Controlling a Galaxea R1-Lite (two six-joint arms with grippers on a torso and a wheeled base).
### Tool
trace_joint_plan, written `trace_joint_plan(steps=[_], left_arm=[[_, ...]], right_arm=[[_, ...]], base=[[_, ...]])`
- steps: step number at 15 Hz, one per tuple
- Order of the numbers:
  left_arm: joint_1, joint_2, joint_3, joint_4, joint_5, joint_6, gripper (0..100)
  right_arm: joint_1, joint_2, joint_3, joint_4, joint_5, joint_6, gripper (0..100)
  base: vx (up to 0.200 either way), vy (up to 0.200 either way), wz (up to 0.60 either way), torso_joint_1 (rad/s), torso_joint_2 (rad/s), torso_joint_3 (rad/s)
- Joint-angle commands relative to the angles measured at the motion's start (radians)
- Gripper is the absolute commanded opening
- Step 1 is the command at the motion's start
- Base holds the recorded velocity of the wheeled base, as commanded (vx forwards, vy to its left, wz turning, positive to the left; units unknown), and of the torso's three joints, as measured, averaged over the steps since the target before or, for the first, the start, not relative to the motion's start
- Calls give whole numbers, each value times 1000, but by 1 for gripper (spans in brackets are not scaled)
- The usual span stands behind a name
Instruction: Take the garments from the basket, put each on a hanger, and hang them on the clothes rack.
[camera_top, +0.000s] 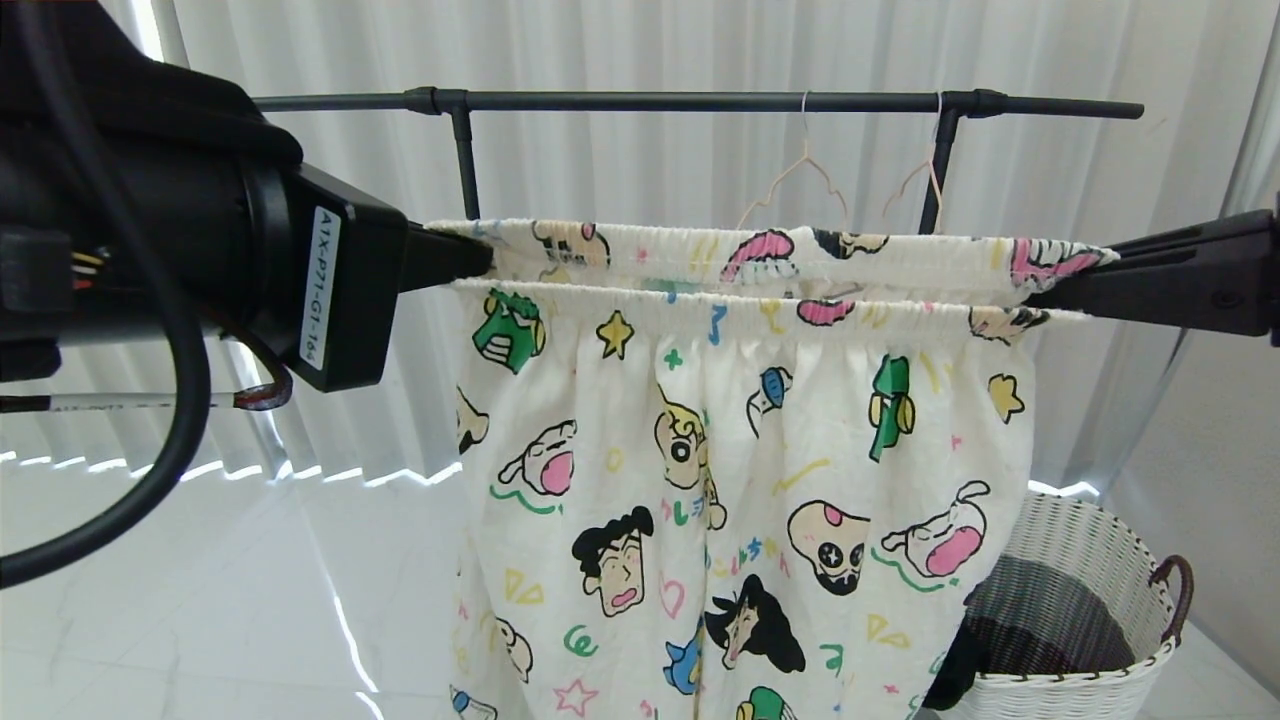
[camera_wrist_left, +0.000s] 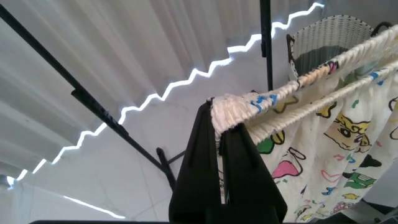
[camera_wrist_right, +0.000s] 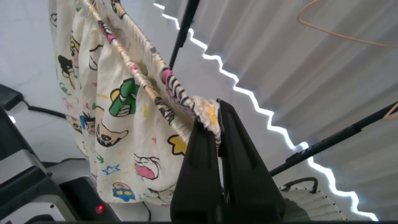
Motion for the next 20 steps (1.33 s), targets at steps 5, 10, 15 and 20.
trace_joint_plan(steps=[5, 10, 15, 20], left_arm=[[-1, -2, -1, 0, 2, 0, 0], [45, -24, 4, 2, 62, 11, 0], [231, -151, 153, 0, 195, 8, 0], [438, -329, 391, 0, 144, 6, 0]], right_arm=[[2, -2, 16, -3, 1, -2, 100], [-116, -58, 128, -11, -184, -2, 100], [-509, -118, 222, -3, -318, -8, 100], [-681, -215, 519, -161, -319, -28, 100]], base=[[0, 0, 0, 0, 0, 0], [0, 0, 0, 0, 0, 0], [0, 0, 0, 0, 0, 0], [0, 0, 0, 0, 0, 0]])
